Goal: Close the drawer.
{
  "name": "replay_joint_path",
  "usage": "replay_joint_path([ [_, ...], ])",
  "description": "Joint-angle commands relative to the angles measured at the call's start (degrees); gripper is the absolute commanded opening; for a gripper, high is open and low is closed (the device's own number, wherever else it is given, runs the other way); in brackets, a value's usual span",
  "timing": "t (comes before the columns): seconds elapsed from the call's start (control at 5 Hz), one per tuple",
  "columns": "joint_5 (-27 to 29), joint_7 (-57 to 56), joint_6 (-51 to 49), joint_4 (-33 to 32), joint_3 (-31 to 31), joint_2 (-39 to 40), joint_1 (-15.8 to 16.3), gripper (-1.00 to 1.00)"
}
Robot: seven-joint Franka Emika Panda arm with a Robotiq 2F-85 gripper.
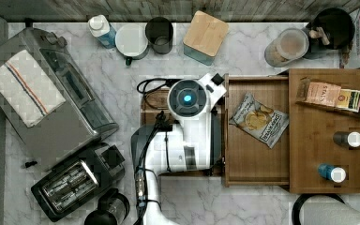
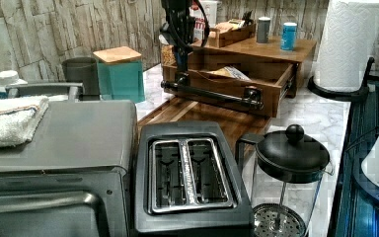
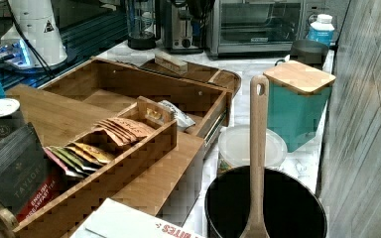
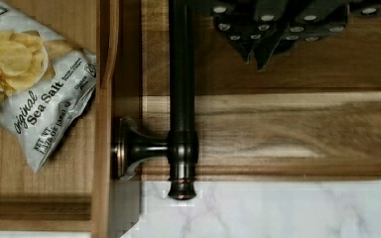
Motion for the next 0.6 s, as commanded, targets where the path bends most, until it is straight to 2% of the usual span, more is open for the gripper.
replay_joint_path([
  [0.2, -8.7, 3.1, 4.8, -4.6, 2.3, 1.7, 3.6, -1.00],
  [0.6, -10.2, 8.0, 7.5, -5.2, 1.8, 5.9, 2.9, -1.00],
])
